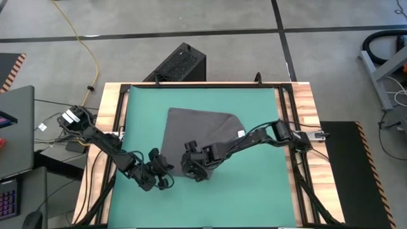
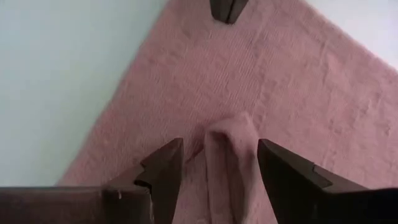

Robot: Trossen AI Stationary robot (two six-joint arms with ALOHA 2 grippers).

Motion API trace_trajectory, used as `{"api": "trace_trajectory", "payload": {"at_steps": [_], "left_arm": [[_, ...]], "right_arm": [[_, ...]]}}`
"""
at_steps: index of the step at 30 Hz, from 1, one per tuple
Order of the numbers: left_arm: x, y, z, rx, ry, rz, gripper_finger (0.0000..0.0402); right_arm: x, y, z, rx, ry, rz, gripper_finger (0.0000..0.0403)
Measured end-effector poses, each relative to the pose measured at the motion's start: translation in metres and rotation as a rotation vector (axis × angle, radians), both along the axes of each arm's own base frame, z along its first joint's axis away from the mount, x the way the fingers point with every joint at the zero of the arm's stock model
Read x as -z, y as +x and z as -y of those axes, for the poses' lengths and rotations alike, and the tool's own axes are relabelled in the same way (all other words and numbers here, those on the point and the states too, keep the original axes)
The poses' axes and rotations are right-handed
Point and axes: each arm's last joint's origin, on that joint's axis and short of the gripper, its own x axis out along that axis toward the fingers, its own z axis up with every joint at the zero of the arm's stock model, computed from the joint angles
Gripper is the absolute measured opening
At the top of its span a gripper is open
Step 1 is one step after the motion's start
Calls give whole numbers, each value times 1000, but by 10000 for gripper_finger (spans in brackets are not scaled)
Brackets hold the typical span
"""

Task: Roll towel
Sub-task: Fold the gray towel

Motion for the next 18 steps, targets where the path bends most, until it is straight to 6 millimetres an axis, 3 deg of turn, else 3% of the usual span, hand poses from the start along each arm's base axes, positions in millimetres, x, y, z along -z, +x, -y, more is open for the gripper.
{"api": "trace_trajectory", "payload": {"at_steps": [8,18], "left_arm": [[0,0,0,-9,4,5,0],[0,-1,-1,-25,22,6,0]], "right_arm": [[-2,2,10,10,20,5,220],[0,2,8,4,57,21,210]]}}
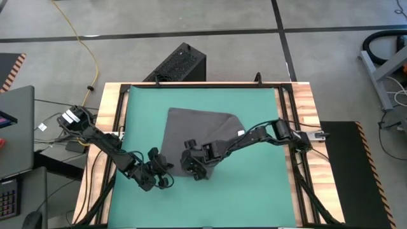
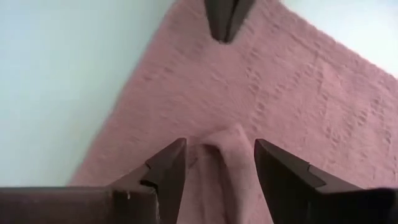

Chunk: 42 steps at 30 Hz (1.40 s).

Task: Roll towel
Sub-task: Fold the gray towel

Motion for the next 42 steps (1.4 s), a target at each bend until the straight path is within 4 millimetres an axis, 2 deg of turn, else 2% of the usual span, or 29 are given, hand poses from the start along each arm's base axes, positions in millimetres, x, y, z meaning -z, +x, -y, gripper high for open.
{"api": "trace_trajectory", "payload": {"at_steps": [7,25,29,35,42], "left_arm": [[0,0,0,-8,-3,5,0],[0,0,-1,-32,5,19,0],[0,0,-1,-32,5,17,0],[0,-1,-1,-33,8,10,0],[0,-1,-1,-35,5,10,0]], "right_arm": [[0,1,5,22,5,-1,207],[2,3,2,30,25,26,207],[16,4,-3,26,20,2,207],[13,4,-11,6,-57,-12,206],[9,5,-7,21,-68,-18,170]]}}
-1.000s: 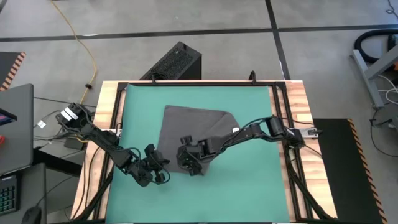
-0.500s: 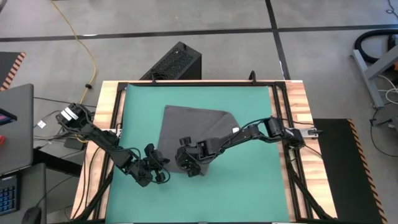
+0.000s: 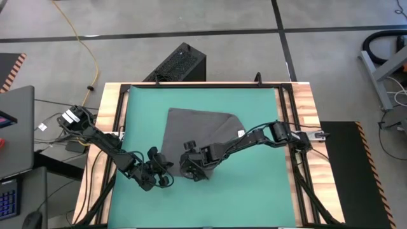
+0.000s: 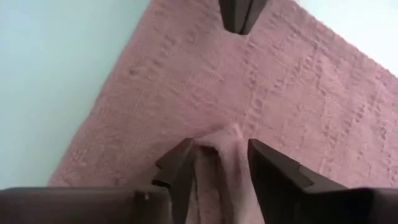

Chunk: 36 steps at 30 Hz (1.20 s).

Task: Roll towel
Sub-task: Fold the gray towel

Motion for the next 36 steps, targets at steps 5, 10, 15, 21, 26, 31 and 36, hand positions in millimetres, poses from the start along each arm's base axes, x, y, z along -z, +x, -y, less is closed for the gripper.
{"api": "trace_trajectory", "payload": {"at_steps": [5,10,15,21,26,31,36], "left_arm": [[0,0,0,-9,-8,-1,0],[1,-1,0,-11,-7,-4,0],[1,-1,-1,-11,-7,-5,0],[1,-1,-1,-10,-6,-5,0],[1,-1,0,-12,-10,-3,0],[1,-1,0,-9,-17,-5,0],[2,0,1,16,-27,-27,0]], "right_arm": [[1,0,4,-4,14,-18,130],[1,0,4,-4,12,-17,112],[5,-2,5,-3,5,-50,78],[4,-5,4,-3,0,-72,14],[-9,-4,4,23,-8,-95,14],[-35,3,1,5,-36,-61,9],[-70,11,-5,-26,-56,24,9]]}}
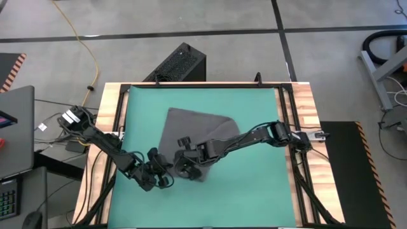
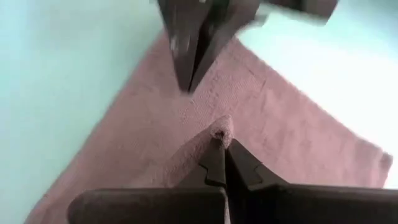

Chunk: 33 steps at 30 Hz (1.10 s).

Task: Roll towel
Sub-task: Fold the gray towel

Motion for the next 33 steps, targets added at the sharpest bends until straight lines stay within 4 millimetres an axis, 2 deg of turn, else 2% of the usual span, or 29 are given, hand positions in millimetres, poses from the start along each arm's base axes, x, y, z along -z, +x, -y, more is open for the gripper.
{"api": "trace_trajectory", "payload": {"at_steps": [3,10,13,22,33], "left_arm": [[6,1,1,19,-5,-33,0],[30,14,14,73,-76,-16,0],[38,17,17,79,-94,-8,0],[40,17,17,74,-101,-14,0],[40,17,17,72,-95,-17,0]], "right_arm": [[-10,1,-3,-7,4,23,9],[-10,-2,-12,-46,-15,6,9],[-18,-2,-17,-66,-47,23,9],[-52,6,-20,-152,-32,152,9],[-54,7,-29,-233,86,177,9]]}}
